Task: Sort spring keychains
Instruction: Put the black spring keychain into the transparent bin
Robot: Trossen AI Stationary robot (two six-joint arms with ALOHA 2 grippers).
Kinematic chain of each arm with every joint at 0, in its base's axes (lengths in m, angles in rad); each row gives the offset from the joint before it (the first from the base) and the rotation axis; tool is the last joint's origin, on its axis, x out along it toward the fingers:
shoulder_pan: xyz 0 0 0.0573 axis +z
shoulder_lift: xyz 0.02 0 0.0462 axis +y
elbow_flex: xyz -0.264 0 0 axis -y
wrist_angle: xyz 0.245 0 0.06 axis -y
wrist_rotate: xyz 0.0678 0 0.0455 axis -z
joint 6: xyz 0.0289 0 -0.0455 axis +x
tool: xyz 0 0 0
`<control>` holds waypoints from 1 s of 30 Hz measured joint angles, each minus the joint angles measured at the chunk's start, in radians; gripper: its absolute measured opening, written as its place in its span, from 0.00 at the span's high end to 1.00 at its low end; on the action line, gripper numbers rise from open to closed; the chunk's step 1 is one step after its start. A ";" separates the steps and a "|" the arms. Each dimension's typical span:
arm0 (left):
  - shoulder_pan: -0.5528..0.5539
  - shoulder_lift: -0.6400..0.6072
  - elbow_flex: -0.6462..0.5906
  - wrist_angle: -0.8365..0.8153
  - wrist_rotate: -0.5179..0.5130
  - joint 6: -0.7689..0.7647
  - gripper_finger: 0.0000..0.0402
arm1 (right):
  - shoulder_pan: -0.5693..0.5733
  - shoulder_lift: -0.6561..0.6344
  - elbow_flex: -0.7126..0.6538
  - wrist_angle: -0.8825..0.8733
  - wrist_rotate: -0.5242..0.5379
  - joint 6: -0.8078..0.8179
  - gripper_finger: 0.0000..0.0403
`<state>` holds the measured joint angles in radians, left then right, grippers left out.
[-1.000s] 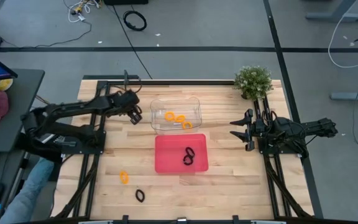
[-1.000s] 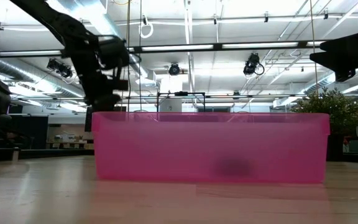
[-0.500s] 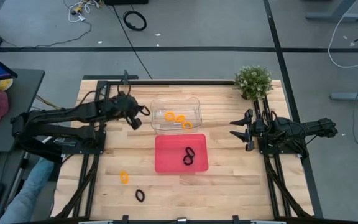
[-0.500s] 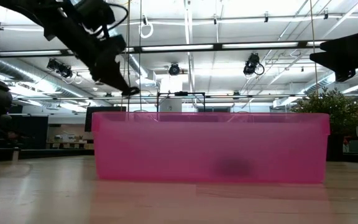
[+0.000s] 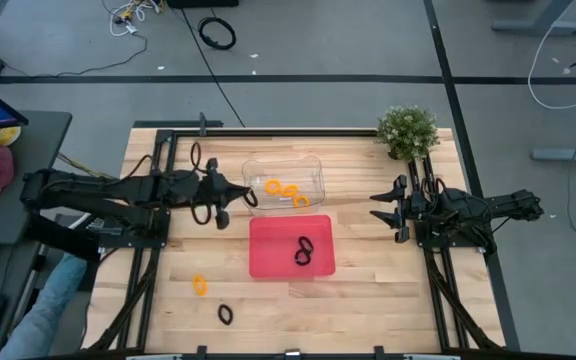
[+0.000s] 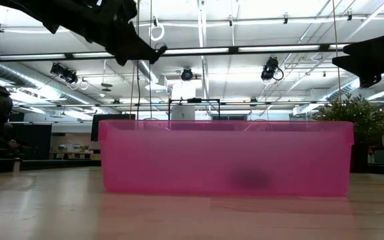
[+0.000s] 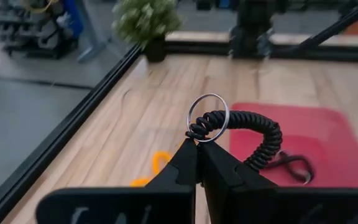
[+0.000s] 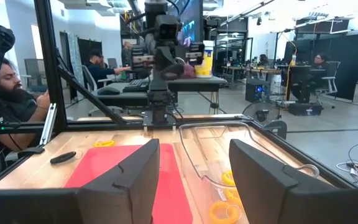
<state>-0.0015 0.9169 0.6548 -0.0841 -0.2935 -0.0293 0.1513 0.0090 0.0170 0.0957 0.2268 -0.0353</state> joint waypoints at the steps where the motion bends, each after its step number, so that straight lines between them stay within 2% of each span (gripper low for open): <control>1: -0.011 0.005 0.000 0.017 0.000 0.000 0.98 | 0.000 0.000 0.000 0.000 0.000 0.000 0.51; 11: -0.088 0.092 0.001 0.166 0.000 0.041 0.98 | 0.000 0.000 0.000 0.000 0.000 0.000 0.51; 18: -0.144 0.126 0.001 0.193 -0.001 0.002 0.98 | 0.000 0.000 0.000 0.000 0.000 0.000 0.51; 26: -0.249 0.152 0.001 0.222 -0.115 -0.080 0.98 | 0.000 0.000 0.000 0.000 0.000 0.000 0.51; 30: -0.291 0.212 0.001 0.291 -0.132 -0.087 0.98 | 0.000 0.000 0.000 0.000 0.000 0.000 0.51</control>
<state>-0.2921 1.1289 0.6556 0.2074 -0.4252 -0.1161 0.1513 0.0086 0.0170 0.0956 0.2265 -0.0353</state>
